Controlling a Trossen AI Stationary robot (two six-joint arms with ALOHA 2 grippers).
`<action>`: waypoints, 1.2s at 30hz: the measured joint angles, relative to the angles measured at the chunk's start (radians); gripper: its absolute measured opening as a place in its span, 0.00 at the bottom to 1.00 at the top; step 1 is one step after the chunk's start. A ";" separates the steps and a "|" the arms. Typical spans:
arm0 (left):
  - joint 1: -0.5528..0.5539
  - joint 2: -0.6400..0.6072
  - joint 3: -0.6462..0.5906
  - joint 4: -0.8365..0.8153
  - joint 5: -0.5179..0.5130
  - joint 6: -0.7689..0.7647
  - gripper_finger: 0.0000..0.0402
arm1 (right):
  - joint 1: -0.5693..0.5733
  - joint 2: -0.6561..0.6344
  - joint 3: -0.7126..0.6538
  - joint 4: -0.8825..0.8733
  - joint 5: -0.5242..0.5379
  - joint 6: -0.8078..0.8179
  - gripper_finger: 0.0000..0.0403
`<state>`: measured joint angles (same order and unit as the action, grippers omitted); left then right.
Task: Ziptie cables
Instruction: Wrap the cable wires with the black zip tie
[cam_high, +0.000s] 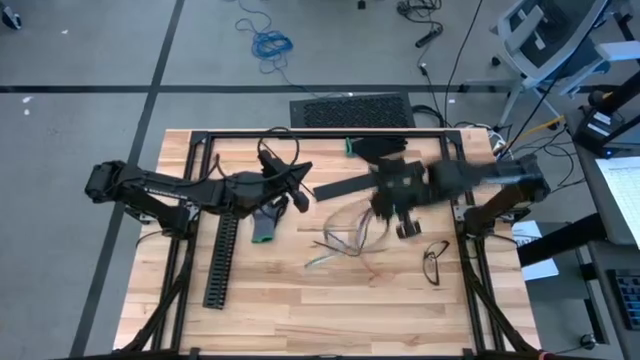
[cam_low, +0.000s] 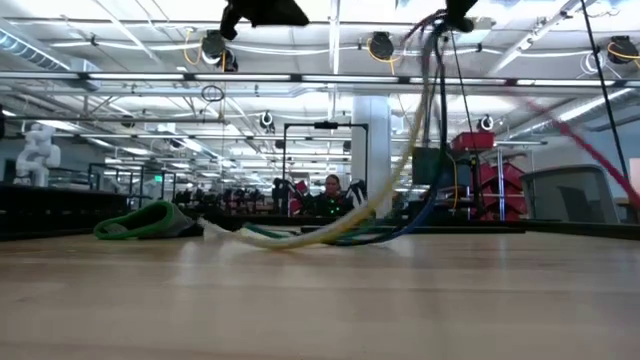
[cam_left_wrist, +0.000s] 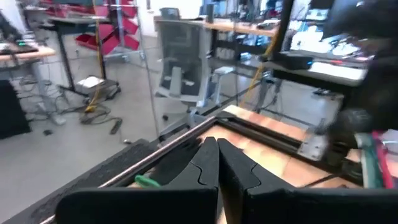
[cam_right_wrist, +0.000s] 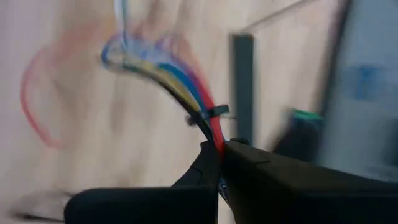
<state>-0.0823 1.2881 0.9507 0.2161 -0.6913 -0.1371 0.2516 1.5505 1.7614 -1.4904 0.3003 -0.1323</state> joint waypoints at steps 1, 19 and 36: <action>-0.001 0.002 0.000 -0.011 0.001 0.010 0.01 | 0.014 0.004 0.001 -0.020 0.086 0.024 0.00; 0.044 -0.006 0.021 -0.003 0.177 0.018 0.01 | -0.052 0.024 -0.001 0.212 -0.043 0.069 0.00; 0.047 0.039 0.020 -0.080 0.331 -0.028 0.01 | -0.041 0.118 -0.220 0.844 -0.124 0.038 0.00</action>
<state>-0.0350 1.3275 0.9707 0.1366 -0.3603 -0.1652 0.2108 1.6688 1.5414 -0.6468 0.1765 -0.0942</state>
